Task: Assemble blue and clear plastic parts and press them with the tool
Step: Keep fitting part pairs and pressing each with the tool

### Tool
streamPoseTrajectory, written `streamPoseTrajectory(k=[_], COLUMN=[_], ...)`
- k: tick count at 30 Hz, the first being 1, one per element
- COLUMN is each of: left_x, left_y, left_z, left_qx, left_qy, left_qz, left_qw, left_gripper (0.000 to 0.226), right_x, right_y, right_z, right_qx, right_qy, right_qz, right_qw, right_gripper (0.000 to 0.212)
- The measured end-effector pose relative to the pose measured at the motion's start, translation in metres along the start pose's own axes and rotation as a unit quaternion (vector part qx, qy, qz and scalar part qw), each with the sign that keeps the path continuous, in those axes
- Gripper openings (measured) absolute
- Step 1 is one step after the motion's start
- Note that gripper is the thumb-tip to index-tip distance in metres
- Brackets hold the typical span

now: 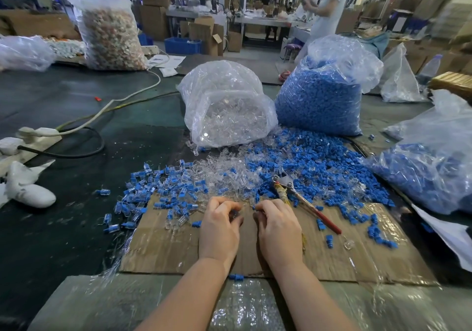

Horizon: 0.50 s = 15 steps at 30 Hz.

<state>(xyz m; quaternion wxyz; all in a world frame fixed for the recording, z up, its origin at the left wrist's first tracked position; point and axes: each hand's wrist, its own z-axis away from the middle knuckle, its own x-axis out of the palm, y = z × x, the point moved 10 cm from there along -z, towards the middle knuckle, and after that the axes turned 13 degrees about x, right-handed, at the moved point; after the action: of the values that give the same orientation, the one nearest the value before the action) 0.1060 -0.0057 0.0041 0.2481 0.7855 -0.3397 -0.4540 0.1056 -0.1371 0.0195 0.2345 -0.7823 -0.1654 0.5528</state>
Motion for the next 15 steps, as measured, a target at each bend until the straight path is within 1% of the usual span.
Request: streamPoseTrajectory(k=[3,7,13,15], left_x=[-0.001,-0.003,-0.002,-0.002], left_y=[-0.001,0.001,0.001,0.003], left_z=[0.001,0.001,0.001,0.001], left_qx=[-0.005,0.006,0.007,0.011], left_qy=[0.005,0.014,0.017,0.013], left_qz=[0.007,0.005,0.032,0.031], left_qw=[1.000,1.000,0.999,0.999], left_gripper=[0.022,0.029,0.019,0.022], right_x=[-0.001,-0.006,-0.009,-0.010], right_y=[0.000,-0.001,-0.002,-0.003], right_z=[0.001,0.003,0.003,0.004], right_qx=[-0.002,-0.004,-0.007,-0.014], right_qy=[0.002,0.015,0.024,0.029], right_qz=[-0.004,-0.020,-0.041,-0.044], right_qw=[1.000,1.000,0.999,0.998], right_gripper=[0.008,0.008,0.007,0.006])
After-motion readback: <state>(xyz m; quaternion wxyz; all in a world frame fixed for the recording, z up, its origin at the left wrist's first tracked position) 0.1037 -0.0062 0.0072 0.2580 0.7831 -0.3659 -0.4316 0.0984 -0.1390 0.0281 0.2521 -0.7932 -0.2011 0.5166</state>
